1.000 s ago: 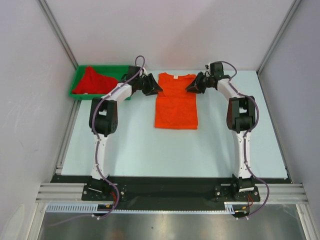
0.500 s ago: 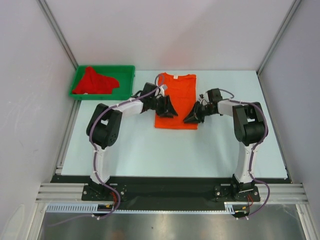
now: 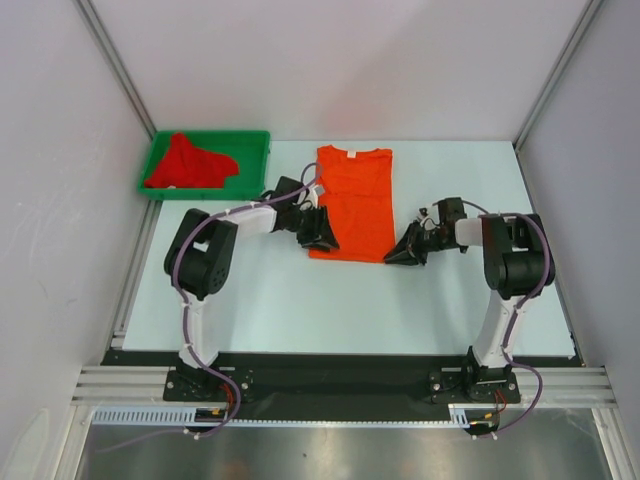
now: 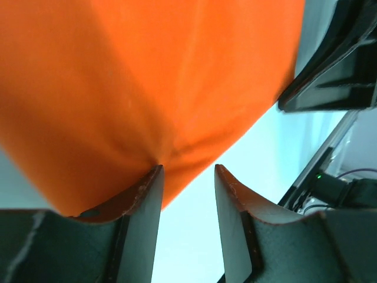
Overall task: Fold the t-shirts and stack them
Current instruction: Fold the tshirt
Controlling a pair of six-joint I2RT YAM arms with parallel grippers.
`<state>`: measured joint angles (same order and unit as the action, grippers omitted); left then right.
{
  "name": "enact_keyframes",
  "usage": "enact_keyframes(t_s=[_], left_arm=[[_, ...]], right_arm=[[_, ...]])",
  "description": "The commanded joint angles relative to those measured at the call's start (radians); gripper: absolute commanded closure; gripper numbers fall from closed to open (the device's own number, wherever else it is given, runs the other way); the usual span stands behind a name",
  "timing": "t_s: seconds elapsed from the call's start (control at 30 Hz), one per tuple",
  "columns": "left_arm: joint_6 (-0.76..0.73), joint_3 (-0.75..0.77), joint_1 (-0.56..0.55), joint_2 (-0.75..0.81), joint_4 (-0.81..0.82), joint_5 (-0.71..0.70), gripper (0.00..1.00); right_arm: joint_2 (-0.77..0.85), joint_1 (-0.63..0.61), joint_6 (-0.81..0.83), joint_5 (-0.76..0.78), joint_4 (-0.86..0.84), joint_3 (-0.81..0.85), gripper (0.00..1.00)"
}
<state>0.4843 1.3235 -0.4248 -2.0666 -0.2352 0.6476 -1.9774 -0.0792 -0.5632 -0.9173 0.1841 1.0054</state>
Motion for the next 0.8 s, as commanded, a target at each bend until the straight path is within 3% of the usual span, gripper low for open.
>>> enact_keyframes(t_s=[0.0,0.2,0.33,0.6,0.77], left_arm=[[-0.098,0.0,0.012,0.127,-0.081,-0.036,0.54],[0.026,0.028,0.012,0.108,0.023,0.02,0.54],[0.108,-0.073,0.032,0.066,0.128,0.03,0.55],[0.017,-0.271,0.095,0.097,0.148,-0.005,0.55],[-0.047,-0.291,0.101,0.19,0.09,0.003,0.55]], right_arm=[[0.115,0.007,0.051,0.04,0.066,0.018,0.81],[0.06,-0.028,-0.007,0.02,0.057,0.157,0.8],[-0.026,-0.042,-0.043,0.015,-0.015,0.164,0.8],[-0.04,0.031,0.025,0.018,-0.032,0.032,0.8],[0.024,0.071,0.054,0.018,0.032,0.036,0.8]])
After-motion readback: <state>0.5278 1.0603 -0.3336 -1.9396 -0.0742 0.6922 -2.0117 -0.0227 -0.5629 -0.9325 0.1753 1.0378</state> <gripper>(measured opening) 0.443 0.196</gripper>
